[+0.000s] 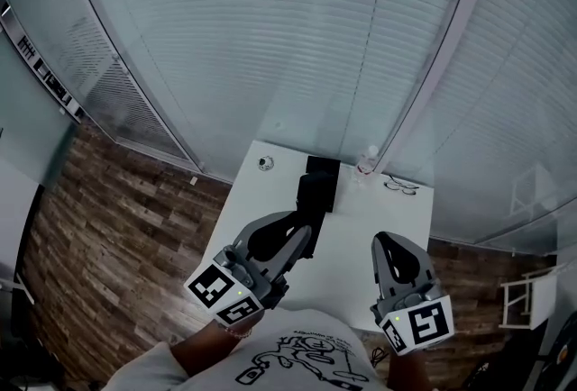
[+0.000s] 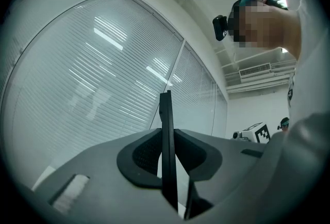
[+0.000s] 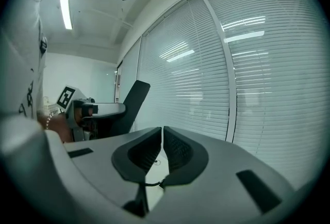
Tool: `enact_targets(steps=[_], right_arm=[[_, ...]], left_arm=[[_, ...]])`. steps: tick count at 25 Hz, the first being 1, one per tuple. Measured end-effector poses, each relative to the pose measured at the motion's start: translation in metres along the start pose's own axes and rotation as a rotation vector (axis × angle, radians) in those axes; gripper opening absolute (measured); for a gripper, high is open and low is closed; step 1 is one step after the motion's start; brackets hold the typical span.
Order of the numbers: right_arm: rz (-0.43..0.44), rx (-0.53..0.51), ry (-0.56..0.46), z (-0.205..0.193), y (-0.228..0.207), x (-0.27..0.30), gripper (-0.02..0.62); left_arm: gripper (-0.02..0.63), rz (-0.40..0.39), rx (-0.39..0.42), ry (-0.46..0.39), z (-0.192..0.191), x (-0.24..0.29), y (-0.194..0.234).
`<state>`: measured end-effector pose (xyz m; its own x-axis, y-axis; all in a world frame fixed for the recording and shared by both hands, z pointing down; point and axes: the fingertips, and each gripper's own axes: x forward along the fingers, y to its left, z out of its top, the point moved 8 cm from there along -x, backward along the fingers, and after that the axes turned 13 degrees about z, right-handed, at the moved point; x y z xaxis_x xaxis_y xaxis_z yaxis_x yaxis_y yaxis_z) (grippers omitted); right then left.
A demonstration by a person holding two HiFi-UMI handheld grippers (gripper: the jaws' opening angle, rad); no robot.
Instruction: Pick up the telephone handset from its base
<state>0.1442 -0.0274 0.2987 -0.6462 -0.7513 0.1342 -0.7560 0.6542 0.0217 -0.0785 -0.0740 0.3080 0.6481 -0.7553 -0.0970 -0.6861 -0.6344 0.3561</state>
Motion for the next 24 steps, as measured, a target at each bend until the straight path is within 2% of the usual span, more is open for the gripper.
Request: enact_targets(steps=[24], right_arm=[[-0.009,0.004,-0.014,0.0031,0.0073,-0.0052,0.011]], left_arm=[[0.069,-0.013,-0.018,0.001,-0.0004,-0.0078,-0.005]])
